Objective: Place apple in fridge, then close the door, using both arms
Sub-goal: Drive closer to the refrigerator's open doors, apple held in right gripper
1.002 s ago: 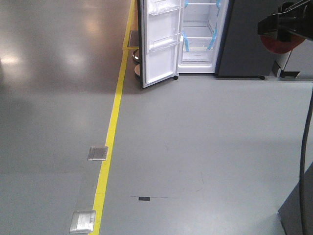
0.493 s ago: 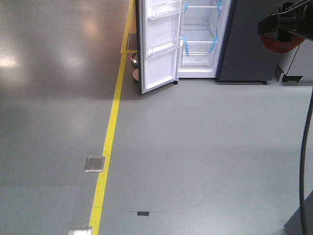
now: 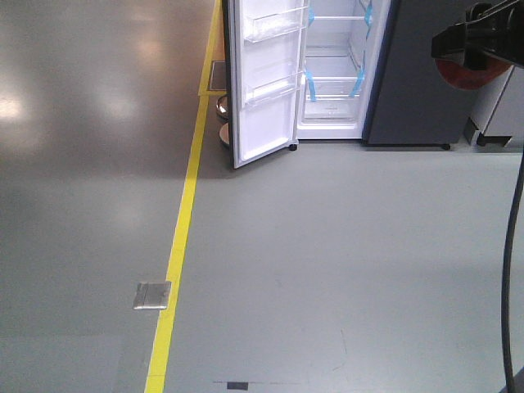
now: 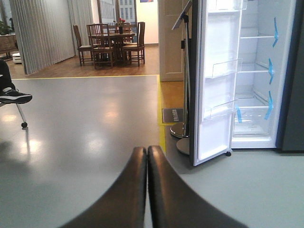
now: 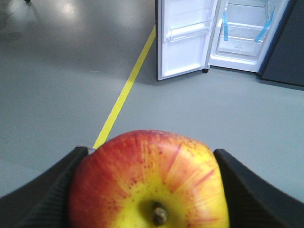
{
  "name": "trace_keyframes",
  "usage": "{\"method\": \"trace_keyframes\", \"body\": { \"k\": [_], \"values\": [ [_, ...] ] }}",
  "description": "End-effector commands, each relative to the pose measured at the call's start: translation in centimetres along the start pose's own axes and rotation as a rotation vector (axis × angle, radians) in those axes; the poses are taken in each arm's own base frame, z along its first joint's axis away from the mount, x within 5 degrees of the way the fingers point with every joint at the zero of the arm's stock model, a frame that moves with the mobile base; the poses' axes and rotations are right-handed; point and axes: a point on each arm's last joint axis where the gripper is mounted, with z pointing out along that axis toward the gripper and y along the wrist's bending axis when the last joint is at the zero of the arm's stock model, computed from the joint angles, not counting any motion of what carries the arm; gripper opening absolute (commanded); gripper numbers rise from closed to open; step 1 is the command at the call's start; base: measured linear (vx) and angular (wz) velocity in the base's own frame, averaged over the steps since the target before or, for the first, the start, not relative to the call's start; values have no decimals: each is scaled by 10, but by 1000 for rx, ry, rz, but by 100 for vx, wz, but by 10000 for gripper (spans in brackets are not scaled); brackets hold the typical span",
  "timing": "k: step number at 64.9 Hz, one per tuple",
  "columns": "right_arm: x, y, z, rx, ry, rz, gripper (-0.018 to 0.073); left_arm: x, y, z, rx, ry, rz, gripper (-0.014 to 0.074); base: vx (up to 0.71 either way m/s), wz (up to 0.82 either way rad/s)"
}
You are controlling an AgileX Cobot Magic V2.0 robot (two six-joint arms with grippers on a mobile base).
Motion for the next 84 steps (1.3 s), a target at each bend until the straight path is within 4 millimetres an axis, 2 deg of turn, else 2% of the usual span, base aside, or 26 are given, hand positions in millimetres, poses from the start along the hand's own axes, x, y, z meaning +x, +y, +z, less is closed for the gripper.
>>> {"method": "trace_keyframes", "body": {
  "k": [1, 84],
  "values": [
    [-18, 1, -22, 21, -137, 0, 84, 2, -2, 0, 23, -56, -9, -6, 18, -2],
    [-18, 1, -22, 21, -137, 0, 84, 2, -2, 0, 23, -56, -9, -6, 19, -2]
  ]
}}
